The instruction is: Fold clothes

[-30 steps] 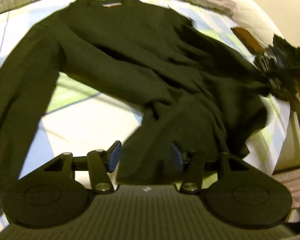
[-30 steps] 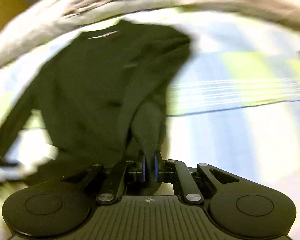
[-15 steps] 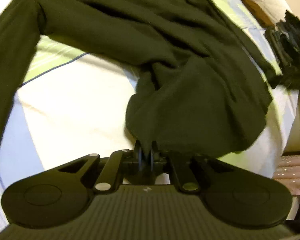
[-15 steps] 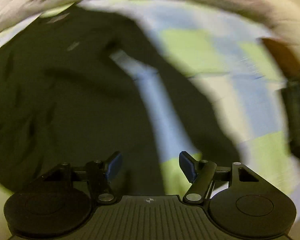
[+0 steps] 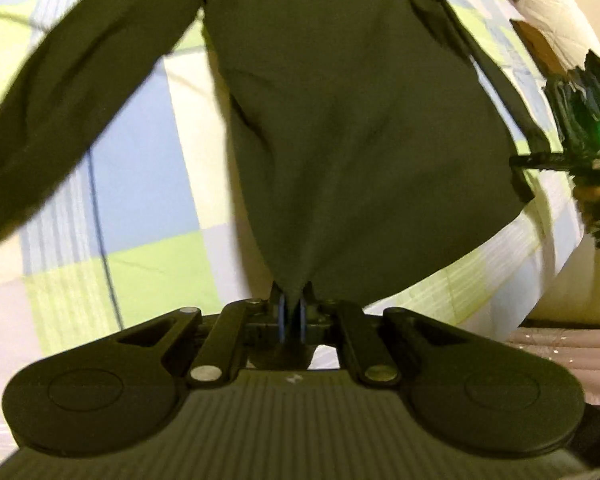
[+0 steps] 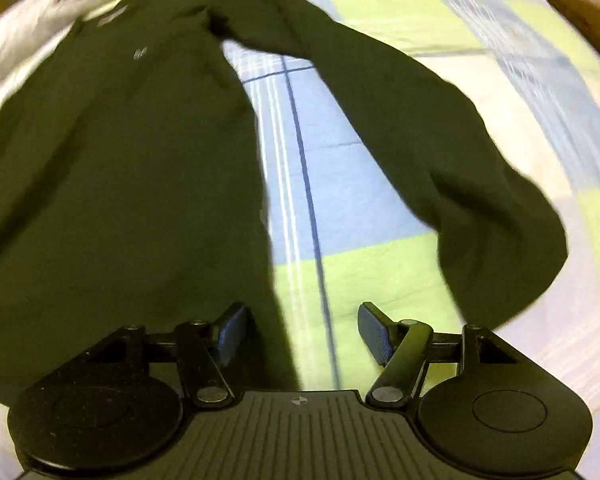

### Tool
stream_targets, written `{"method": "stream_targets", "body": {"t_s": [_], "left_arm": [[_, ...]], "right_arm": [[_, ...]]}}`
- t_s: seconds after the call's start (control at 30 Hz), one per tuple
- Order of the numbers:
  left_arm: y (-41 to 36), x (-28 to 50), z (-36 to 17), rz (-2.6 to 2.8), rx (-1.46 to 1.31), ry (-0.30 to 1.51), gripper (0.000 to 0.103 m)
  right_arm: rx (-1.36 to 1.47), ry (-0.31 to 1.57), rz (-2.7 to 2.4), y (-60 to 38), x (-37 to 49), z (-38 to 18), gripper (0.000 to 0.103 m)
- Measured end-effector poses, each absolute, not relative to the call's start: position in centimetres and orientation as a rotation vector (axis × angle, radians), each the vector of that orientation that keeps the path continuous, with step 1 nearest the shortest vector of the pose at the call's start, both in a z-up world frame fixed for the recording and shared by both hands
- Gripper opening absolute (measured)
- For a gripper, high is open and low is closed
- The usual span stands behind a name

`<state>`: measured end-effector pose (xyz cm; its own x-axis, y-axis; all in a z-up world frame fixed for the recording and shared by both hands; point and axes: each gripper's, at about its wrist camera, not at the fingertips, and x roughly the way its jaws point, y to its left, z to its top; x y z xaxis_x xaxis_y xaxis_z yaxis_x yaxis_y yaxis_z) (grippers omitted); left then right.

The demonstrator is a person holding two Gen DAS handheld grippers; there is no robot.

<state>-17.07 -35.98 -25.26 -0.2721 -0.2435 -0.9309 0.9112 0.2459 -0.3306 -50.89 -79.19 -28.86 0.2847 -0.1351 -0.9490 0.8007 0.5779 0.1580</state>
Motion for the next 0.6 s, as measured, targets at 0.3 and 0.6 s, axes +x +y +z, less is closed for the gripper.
{"method": "stream_targets", "body": {"t_s": [0.3, 0.6], "left_arm": [[-34.4, -17.9, -24.4, -1.32, 0.719, 1.357, 0.004], [-27.9, -22.3, -25.0, -1.243, 0.68, 1.554, 0.013]], "right_arm": [[0.611, 1.265, -0.539, -75.6, -50.0, -26.4, 0.004], [0.576, 1.45, -0.577, -69.7, -56.7, -22.0, 0.005]]}}
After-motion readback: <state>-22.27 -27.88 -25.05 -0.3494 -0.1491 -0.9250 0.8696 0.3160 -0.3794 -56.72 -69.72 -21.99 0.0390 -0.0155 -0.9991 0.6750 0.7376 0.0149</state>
